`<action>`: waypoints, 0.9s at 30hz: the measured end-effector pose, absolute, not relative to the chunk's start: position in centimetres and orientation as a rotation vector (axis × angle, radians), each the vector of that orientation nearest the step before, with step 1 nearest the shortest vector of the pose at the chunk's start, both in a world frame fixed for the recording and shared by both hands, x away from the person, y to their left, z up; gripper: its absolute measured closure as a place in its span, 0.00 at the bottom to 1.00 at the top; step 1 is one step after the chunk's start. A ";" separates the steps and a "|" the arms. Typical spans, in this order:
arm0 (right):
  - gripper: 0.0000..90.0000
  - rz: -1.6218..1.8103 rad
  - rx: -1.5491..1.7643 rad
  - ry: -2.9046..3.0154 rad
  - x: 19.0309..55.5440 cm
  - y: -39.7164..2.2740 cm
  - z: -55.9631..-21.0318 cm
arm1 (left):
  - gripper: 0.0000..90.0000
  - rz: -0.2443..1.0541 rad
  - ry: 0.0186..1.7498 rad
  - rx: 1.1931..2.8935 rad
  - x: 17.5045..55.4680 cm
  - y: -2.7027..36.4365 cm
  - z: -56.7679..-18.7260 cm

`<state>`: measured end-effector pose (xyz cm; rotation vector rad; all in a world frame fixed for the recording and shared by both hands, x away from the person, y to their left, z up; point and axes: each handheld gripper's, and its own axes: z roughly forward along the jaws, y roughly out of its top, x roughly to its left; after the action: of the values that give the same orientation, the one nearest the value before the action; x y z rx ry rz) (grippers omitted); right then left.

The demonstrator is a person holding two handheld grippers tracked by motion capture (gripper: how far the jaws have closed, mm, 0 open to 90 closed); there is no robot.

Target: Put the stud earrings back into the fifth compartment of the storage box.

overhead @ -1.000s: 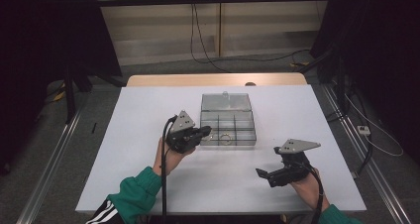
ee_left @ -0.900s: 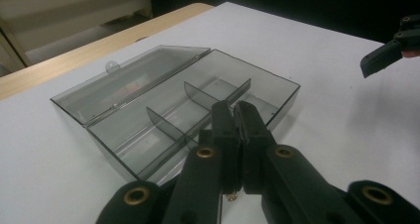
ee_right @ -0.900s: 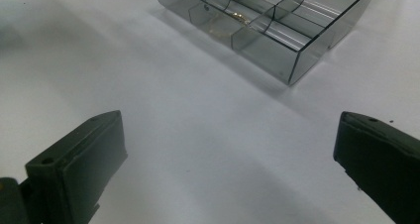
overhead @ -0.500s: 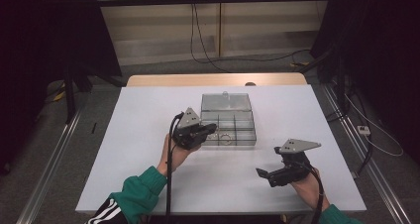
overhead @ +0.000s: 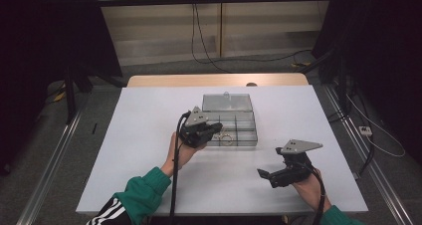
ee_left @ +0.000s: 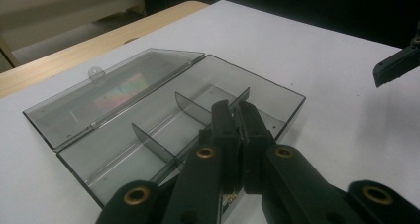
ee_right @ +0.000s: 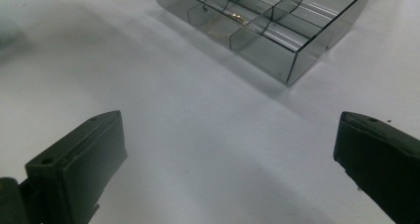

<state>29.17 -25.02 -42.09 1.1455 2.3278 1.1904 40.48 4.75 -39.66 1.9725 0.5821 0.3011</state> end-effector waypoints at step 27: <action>0.00 1.190 1.147 2.326 29.2 -25.1 -42.1 | 0.99 0.274 0.580 1.995 41.4 2.7 -40.9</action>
<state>29.16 -25.05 -42.12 1.1474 2.3264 1.1902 41.39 2.69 -40.94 1.9954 0.5796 0.2737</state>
